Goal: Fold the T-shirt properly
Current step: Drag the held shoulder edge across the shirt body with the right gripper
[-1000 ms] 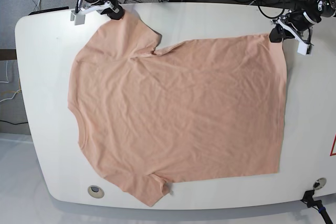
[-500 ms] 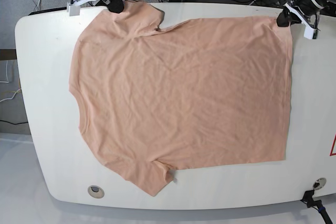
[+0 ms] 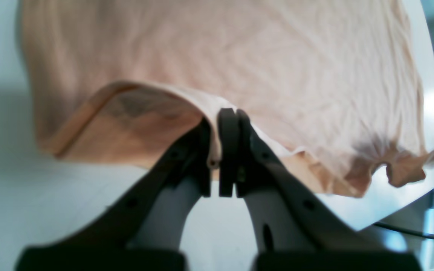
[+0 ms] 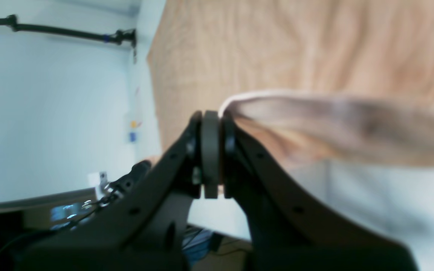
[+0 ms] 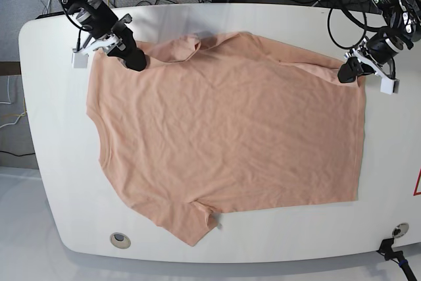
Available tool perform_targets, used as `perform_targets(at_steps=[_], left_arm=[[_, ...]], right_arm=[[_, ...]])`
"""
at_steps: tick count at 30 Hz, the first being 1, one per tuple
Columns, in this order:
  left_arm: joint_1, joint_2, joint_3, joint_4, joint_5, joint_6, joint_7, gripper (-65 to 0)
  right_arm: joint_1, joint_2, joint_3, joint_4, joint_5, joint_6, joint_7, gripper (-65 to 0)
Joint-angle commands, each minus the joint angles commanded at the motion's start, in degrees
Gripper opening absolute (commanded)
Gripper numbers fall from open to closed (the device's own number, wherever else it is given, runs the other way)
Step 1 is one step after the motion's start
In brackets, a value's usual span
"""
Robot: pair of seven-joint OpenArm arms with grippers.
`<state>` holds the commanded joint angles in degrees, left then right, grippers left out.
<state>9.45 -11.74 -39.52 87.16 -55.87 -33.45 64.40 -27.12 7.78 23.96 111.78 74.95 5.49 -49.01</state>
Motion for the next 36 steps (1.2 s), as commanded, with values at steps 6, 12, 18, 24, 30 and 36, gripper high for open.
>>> perform_targets(at_steps=[6,12,18,24,30,36], left_arm=[[-4.9,-1.6,0.1,-9.1,0.8,1.9,-0.1,-65.0],[-9.8,-1.6,0.0,-11.4,6.5,1.8,-0.1,-65.0],[-12.2,-1.6,-0.3,-11.5,6.9,1.9,-0.1,-65.0],[-12.5,-1.6,-0.4,-11.4,6.9,2.0,-0.3,-65.0],[-12.7,-2.3,-1.0,-11.3,9.3,2.0,-0.4,-65.0],[-12.7,-3.2,-3.2,-11.1,9.8,1.7,-2.9,-65.0]], right_arm=[[8.4,1.5,-0.3,-8.2,-0.4,0.09,0.0,-65.0],[16.2,3.5,-0.3,-16.2,-0.4,0.18,0.0,-65.0],[22.5,4.6,-0.4,-22.7,-0.4,0.18,-0.1,-65.0],[27.3,5.7,-5.4,-26.5,-0.5,0.18,-0.1,-65.0],[31.8,5.7,-5.9,-30.2,-4.0,0.18,0.0,-65.0],[34.6,6.2,-5.7,-31.6,-4.6,0.18,0.0,-65.0]])
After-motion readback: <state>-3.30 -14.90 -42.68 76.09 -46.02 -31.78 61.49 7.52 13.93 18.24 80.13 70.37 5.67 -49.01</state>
